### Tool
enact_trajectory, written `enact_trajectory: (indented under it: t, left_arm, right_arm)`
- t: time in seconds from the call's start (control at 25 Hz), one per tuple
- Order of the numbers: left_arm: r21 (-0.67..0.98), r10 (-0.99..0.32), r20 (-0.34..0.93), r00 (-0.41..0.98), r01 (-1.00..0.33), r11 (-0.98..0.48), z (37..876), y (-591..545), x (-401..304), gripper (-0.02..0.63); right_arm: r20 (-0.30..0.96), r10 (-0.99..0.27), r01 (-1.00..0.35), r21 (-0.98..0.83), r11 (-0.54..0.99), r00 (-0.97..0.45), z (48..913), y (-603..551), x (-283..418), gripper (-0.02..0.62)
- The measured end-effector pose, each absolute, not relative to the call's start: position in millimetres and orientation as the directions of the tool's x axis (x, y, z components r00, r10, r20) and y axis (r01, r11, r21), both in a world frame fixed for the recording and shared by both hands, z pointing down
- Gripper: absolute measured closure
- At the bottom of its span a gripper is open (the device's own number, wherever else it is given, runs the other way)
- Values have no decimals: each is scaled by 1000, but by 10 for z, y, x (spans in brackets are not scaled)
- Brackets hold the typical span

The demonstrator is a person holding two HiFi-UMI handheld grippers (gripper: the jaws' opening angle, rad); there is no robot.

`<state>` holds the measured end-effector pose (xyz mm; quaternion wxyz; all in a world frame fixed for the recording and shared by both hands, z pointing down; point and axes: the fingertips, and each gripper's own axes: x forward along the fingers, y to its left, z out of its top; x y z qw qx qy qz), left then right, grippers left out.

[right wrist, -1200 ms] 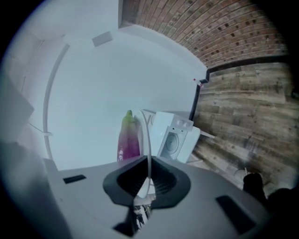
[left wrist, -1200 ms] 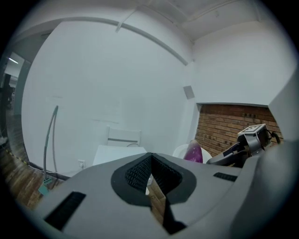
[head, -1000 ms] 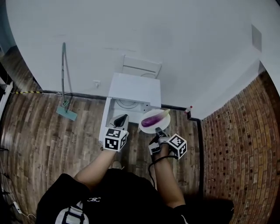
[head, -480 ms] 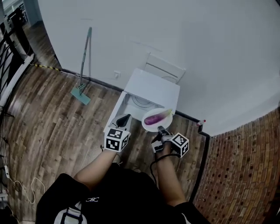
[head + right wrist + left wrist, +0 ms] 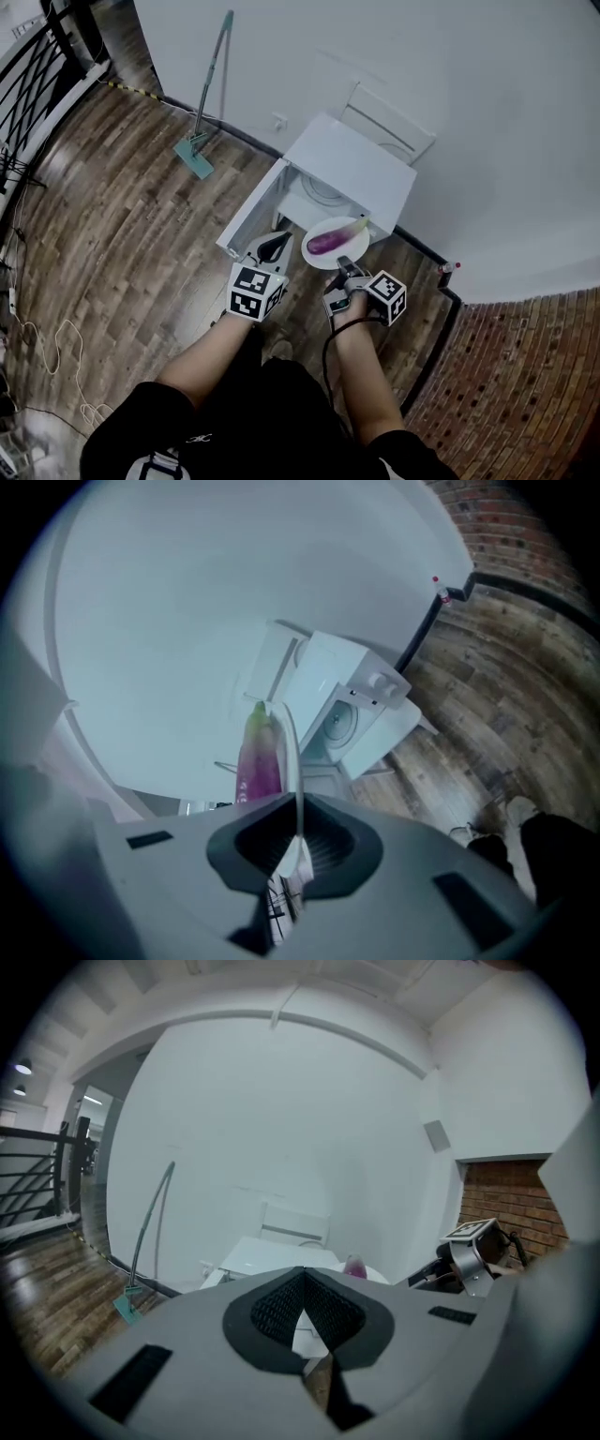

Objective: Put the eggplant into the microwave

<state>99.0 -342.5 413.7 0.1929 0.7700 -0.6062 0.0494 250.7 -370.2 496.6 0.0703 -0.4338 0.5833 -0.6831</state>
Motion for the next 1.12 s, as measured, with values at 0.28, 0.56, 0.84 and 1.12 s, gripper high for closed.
enact_trajectory:
  t: [0.28,0.56,0.84,1.12]
  left_arm:
    - [217,-924,317,216,-964,-151,5155,-3660,930,604]
    - [204,-950,271,156,-974,-102,6274,-3998,699,604]
    - [190,-963,209,172,-973,-132,7046,-4118,654,604]
    - [241,-959,197,204,-958,-154,7310,-3966,603,604]
  right_arm:
    - [491,-596,-368,-871,-325,-636,6026,-4090,2285,569]
    - [417,-663,-312,-908,-279,-621,7068,-4754,1998,569]
    - [328,-740,-226,-944,-240,-587,7703,-5467,1730,569]
    - [328,-787,-233,-943,-239,-523,7922,-6049,1588,569]
